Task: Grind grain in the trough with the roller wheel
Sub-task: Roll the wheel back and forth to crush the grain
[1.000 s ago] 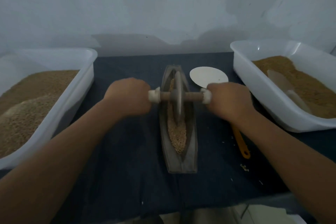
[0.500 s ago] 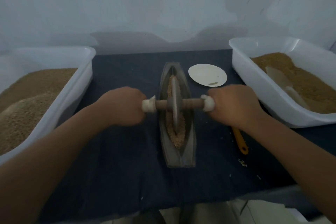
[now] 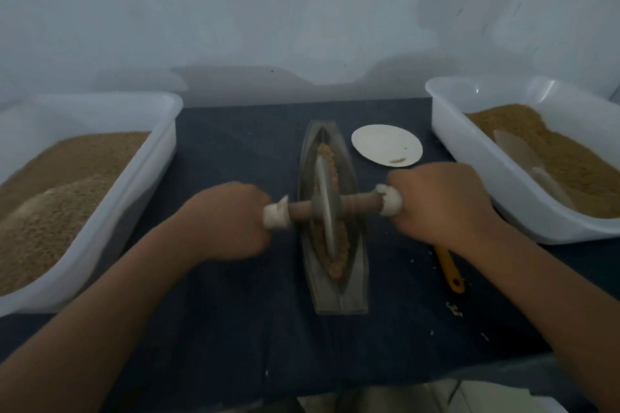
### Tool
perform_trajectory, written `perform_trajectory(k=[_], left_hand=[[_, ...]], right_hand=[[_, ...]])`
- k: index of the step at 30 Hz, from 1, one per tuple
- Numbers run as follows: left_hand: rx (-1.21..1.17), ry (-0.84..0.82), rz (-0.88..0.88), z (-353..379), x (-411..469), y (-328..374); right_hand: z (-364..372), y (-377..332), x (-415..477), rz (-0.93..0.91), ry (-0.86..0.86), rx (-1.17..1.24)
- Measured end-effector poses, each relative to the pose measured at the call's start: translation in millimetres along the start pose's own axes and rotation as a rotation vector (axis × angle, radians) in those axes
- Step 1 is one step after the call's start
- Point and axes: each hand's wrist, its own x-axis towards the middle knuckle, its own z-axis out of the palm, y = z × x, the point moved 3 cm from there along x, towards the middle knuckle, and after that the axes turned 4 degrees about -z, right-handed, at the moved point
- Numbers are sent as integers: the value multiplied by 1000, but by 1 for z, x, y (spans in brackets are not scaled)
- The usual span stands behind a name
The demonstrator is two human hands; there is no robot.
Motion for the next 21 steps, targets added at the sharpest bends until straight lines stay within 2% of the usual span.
perform_trajectory(k=[3,7,9,11,15,18,21], left_hand=[[-18,-32,-19,1,5,1],[79,138,-127,-30,64,9],[103,147,-131,-47,87,12],[118,129,-114,-52,88,16],[116,19,-17,-29,38,14],[109,63,42,-15,4,9],[120,140,-21,-16,24,10]], right_hand=[[3,4,4,18,30,-83],[14,18,49,227,-12,-79],[15,20,63,268,48,-32],[13,18,64,287,6,-53],[15,16,21,234,-130,-81],[6,4,-12,112,23,-36],[17,11,1,163,42,-53]])
